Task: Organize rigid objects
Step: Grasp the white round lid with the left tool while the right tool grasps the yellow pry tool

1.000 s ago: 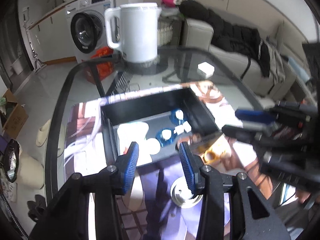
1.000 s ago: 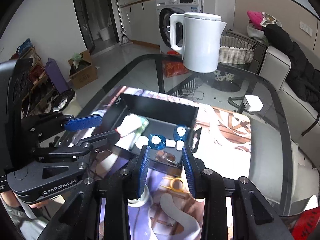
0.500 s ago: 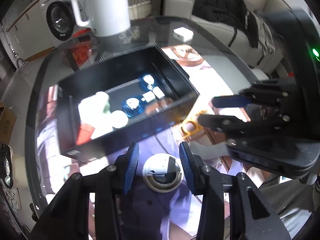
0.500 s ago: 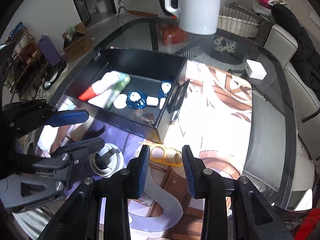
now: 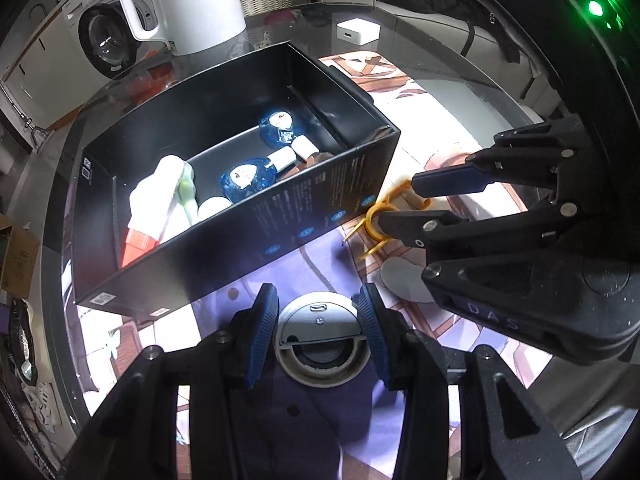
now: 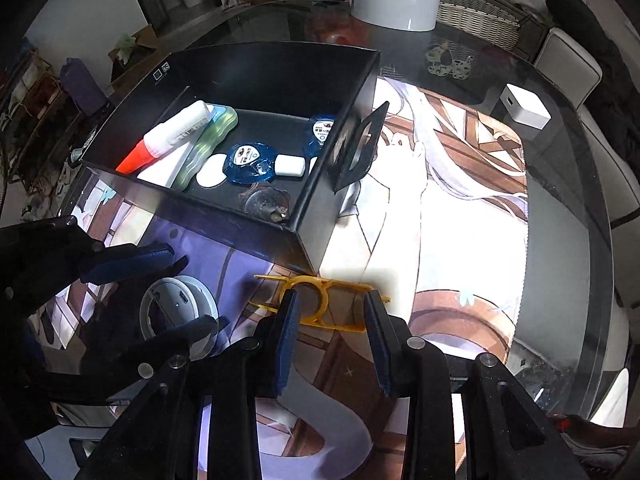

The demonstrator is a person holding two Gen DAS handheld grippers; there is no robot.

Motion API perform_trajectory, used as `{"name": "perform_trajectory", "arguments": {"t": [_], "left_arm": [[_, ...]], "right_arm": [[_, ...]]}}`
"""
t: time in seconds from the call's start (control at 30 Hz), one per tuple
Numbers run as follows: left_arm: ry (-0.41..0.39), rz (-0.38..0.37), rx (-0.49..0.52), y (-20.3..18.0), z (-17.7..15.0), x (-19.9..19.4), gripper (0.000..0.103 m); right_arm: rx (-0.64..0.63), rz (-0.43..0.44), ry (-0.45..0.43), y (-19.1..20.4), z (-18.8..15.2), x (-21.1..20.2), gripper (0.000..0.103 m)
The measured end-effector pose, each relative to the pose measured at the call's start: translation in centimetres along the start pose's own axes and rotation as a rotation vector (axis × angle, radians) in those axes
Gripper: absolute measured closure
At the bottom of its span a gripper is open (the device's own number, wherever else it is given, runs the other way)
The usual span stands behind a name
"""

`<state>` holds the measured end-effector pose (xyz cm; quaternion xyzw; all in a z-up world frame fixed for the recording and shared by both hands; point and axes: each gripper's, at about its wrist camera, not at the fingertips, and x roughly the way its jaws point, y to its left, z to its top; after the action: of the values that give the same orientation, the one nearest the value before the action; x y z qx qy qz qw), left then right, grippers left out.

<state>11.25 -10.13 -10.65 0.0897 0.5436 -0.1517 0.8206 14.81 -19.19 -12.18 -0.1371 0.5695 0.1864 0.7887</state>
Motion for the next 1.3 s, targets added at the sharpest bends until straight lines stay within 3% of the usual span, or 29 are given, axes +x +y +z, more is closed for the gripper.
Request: {"name": "perform_trajectory", "arguments": {"t": [0.4,0.53,0.7,0.77,1.13,1.3], "left_arm": [[0.013,0.012,0.044,-0.8,-0.2,0.2,0.058],[0.009,0.031,0.066,-1.1,-0.3,0.3,0.058],[0.012,0.022,0.056,-0.9,-0.2,0.3,0.058],[0.013,0.019,0.054,-0.8,-0.2,0.3,0.058],[0.023,0.015,0.057,-0.7,-0.6,0.2,0.058],[0.028,0.027,0.078,-0.8,-1.0,0.2,0.057]], "right_arm": [[0.018,0.007,0.002,-0.6,0.0,-0.4,0.071],[0.008,-0.042,-0.077,-0.9,0.3,-2.3,0.069],[-0.010,-0.033,-0.092,-1.3,0.7,-1.4,0.065],[-0.027,0.011,-0.100,-1.4,0.7,-0.8,0.065],[-0.071,0.155,0.057,0.1,-0.9,-0.1,0.064],[-0.102,0.167,0.078,1.2,-1.4,-0.3,0.064]]}}
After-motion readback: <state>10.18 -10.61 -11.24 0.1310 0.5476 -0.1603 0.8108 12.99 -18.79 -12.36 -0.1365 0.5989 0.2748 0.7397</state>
